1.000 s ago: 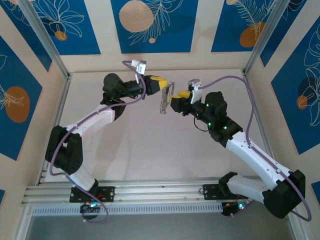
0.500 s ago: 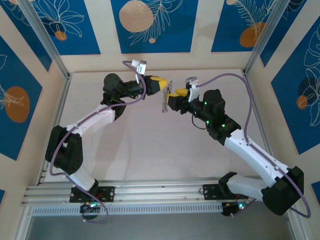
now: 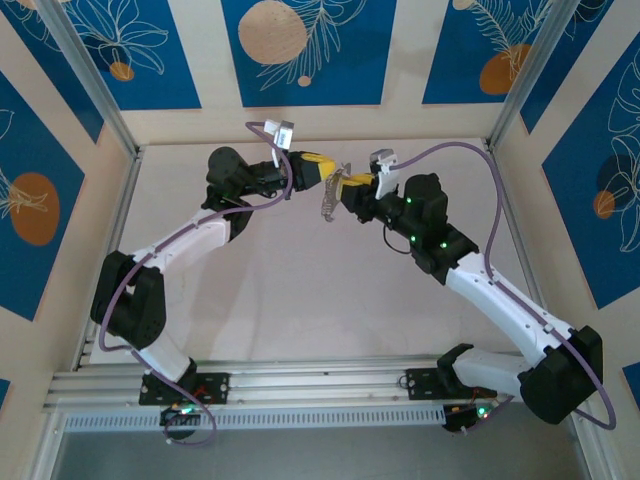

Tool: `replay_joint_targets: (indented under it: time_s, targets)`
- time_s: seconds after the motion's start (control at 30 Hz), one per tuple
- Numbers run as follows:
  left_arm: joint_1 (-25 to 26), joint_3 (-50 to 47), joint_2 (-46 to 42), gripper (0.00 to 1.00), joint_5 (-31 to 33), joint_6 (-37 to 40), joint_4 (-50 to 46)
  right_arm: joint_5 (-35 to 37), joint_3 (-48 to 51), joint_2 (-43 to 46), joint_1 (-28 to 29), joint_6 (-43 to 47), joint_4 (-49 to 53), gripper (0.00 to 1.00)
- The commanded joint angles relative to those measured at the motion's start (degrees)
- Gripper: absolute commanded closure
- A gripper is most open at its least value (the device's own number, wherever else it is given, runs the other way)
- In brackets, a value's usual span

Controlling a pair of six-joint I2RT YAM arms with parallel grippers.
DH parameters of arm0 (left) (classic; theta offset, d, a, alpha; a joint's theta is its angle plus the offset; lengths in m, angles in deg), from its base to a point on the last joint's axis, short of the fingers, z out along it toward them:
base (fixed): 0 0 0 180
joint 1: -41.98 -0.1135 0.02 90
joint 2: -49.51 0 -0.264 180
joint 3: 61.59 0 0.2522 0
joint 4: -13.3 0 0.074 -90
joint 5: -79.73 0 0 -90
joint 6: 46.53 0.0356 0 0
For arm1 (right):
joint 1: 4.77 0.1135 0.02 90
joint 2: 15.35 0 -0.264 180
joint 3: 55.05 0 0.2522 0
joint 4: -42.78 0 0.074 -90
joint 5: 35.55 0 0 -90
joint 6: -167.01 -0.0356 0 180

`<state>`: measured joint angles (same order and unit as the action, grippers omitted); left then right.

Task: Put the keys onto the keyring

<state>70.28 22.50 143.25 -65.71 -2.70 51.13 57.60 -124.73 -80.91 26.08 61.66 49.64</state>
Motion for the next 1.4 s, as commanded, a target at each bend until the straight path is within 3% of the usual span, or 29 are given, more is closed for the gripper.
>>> replay_joint_targets:
  time_s: [0.0, 0.33, 0.67, 1.37]
  targets:
    - [0.62, 1.37, -1.17, 1.0, -0.45, 0.29, 1.88, -1.33, -1.21, 1.31, -0.7, 0.47, -2.01, 0.73]
    - [1.14, 1.22, -0.92, 1.0, -0.17, 0.36, 1.84, -2.85, -2.09, 0.17, -0.69, 0.5, -2.84, 0.72]
    - [1.37, 1.48, -1.01, 1.0, -0.02, 0.92, 1.26, -3.43, -2.24, 0.86, -0.79, 1.05, -2.62, 1.0]
    - [1.47, 1.13, -1.18, 1.0, -0.11, 1.72, 0.65, -1.35, -2.97, 4.55, -2.69, 3.67, 0.35, 1.0]
